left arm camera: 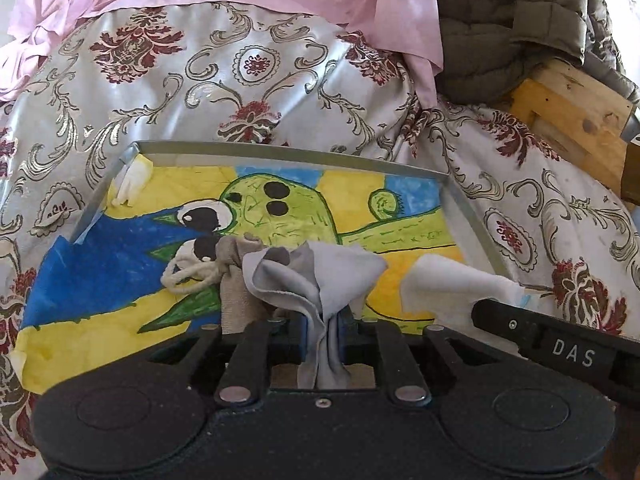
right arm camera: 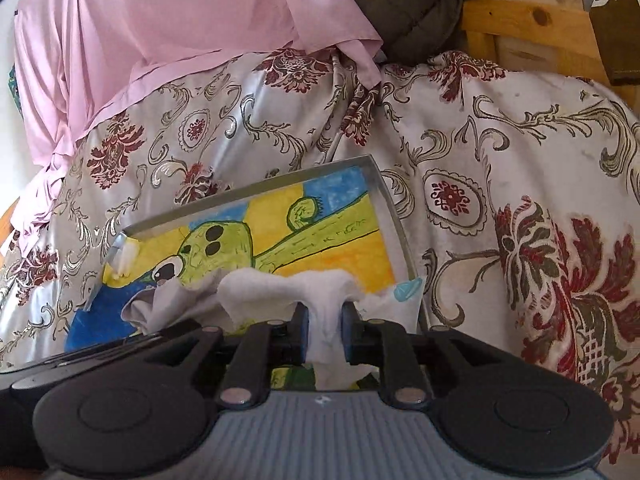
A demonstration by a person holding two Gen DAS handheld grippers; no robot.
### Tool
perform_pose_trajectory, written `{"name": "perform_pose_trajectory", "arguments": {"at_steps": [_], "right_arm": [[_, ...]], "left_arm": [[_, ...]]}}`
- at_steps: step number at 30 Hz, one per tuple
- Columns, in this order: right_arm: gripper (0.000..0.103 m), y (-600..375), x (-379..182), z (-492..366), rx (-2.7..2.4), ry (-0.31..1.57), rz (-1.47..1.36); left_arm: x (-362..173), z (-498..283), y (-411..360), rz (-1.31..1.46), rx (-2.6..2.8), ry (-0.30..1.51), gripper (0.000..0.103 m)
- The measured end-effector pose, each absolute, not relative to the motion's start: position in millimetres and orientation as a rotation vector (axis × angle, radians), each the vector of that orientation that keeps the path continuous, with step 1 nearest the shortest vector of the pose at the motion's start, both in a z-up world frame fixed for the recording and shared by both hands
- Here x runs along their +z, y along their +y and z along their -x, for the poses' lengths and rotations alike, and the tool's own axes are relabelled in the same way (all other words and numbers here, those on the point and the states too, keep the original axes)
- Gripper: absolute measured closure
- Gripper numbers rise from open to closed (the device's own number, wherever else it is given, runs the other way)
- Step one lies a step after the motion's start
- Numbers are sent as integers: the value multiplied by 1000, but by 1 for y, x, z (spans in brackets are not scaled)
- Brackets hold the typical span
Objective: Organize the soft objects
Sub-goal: 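Lower both cloths onto the painting tray and open both grippers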
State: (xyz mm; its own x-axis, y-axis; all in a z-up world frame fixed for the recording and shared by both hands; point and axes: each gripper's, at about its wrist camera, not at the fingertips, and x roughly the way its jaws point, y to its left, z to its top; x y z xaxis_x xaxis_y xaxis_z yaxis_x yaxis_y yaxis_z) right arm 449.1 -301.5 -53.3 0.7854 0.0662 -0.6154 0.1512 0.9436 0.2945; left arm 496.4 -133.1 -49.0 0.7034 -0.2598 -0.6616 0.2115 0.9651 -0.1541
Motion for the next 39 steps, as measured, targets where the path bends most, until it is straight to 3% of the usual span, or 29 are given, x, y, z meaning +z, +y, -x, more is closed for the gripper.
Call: {"name": "perform_pose_trajectory", "arguments": {"at_steps": [5,9,13,28,39], "right_arm": [[77,-302,-51,-448,-50,669,-338],[69,-305,-46,-444,-56,661,-340],[53,-313,-37,-436,-46,635,-361],[12,-331,36,-362,-22,362,-371],[1,-318,70,-277,-35,210,-340]], "left_arm": [[-46,-494,-131,62,-246,738,85],[-40,-489,-129,65,-222,724,67],[-26,-481,-126,59,-208,700,53],[58,-399,-125,-70,-118,477,9],[118,-298,-123,-204,-71,250,1]]}}
